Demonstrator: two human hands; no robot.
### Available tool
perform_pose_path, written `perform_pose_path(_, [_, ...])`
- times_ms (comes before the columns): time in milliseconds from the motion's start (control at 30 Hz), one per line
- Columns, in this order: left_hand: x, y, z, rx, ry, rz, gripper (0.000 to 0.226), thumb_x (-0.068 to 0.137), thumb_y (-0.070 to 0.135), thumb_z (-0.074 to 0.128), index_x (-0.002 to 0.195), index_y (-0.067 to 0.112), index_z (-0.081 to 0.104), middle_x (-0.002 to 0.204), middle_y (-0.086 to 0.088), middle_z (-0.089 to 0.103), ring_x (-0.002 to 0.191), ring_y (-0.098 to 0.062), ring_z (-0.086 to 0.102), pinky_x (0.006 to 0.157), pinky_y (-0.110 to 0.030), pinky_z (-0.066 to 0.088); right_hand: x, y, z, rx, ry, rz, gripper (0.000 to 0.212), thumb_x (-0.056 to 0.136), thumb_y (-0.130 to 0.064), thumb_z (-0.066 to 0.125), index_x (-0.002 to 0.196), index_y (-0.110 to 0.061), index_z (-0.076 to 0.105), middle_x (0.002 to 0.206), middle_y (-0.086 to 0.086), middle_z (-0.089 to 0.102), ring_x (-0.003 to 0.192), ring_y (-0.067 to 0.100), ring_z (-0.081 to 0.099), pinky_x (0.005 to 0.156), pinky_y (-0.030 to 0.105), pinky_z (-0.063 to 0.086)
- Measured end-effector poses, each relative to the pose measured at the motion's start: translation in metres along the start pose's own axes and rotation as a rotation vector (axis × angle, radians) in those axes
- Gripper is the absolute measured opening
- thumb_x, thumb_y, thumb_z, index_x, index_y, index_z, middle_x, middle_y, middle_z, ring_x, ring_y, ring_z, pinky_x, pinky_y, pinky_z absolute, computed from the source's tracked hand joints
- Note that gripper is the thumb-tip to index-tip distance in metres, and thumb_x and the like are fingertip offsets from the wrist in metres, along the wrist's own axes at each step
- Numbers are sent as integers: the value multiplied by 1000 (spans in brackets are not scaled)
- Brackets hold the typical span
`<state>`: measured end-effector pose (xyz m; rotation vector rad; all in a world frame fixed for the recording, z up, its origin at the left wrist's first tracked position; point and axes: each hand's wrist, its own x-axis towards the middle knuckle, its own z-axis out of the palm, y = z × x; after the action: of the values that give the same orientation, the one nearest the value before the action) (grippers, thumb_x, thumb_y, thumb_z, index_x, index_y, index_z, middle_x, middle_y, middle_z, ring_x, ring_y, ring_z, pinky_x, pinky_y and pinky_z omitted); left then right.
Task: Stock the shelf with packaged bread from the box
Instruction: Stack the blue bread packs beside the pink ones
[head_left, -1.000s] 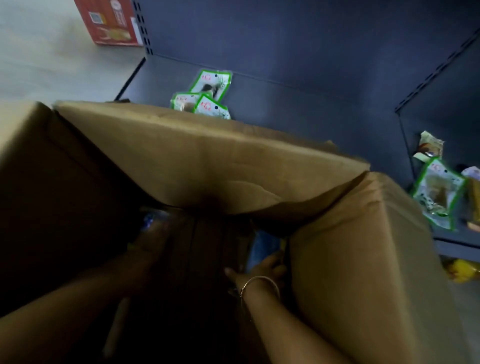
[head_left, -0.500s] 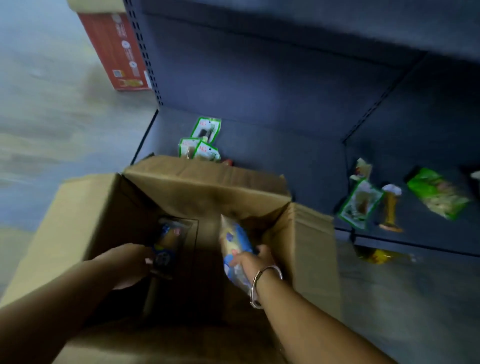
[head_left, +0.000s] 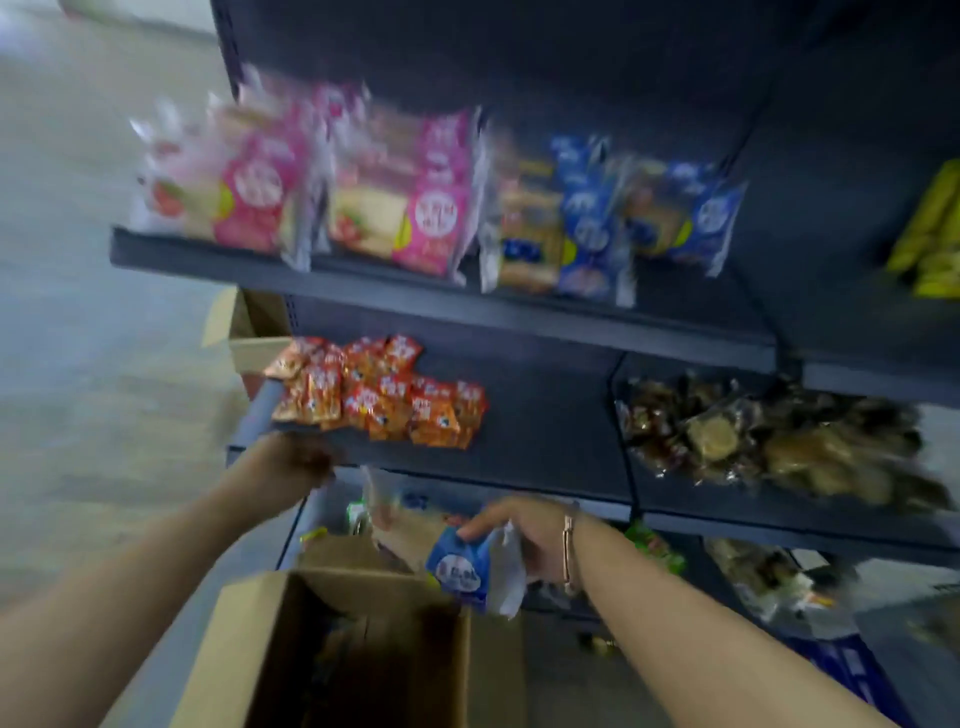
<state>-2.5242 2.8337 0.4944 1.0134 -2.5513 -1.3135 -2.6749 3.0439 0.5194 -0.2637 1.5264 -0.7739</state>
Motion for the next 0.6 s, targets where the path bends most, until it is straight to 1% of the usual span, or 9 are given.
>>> perform_pose_path(67, [-14,63,-46,-153,43,45,55,81,-12,56,53,33,70,73,-3,66,78,-26,59,76,-34,50,-43,-36,-5,-40,-62,-45,8,78,-16,63,84,-11,66,96,7,65,92,24,62,98,39,45])
perform_pose_path(133, [-26,121,-88,-149,-8,85,46,83,-12,51,69,28,69,80,4,66,77,-19,59,68,-27,48,-89,-77,-7,-128,-78,-117,24,71,-20,61,91,-8,65,89,8,68,79,21,65,86,35,49])
perform_pose_path(167, [-31,141,-101,-167,-104,113,44,83,-12,49,77,26,70,89,5,66,82,-18,60,71,-30,50,-108,-92,-8,-163,-70,-164,29,68,-21,60,94,-7,65,87,8,70,77,21,66,83,34,50])
perform_pose_path(233, [-45,175,-121,-184,-269,109,50,77,-15,47,86,27,74,106,5,64,93,-22,60,78,-38,54,-134,-114,-10,-190,-41,-239,32,67,-21,59,97,-8,64,86,7,71,77,22,66,83,34,50])
perform_pose_path(267, [-51,190,-129,-190,-291,99,53,75,-17,46,86,25,75,108,3,65,94,-24,61,77,-38,56,-147,-122,-9,-204,-25,-262,34,68,-20,59,100,-8,63,89,8,71,80,23,66,85,36,49])
perform_pose_path(367, [-56,219,-142,-203,-340,109,56,79,-24,39,77,16,77,92,0,73,81,-22,71,66,-31,59,-170,-136,-9,-239,27,-276,46,69,-23,62,112,-8,57,101,11,66,90,27,61,94,41,45])
perform_pose_path(400, [-58,226,-145,-187,-344,108,54,79,-23,41,74,16,78,89,-1,74,80,-22,72,65,-29,59,-173,-139,-10,-244,39,-274,50,69,-24,63,116,-8,55,104,11,65,93,28,61,97,43,44])
perform_pose_path(500, [-57,237,-145,-29,-345,182,37,79,-15,55,86,16,74,102,-2,72,91,-19,70,61,-19,58,-176,-139,-14,-255,41,-260,65,66,-27,67,125,-7,51,114,13,62,101,31,58,101,44,42])
perform_pose_path(600, [-58,241,-141,60,-290,215,31,76,-6,66,75,24,74,93,9,72,78,-7,70,57,-11,52,-175,-135,-16,-219,45,-276,61,63,-27,67,119,-7,54,105,11,65,91,27,62,90,39,48])
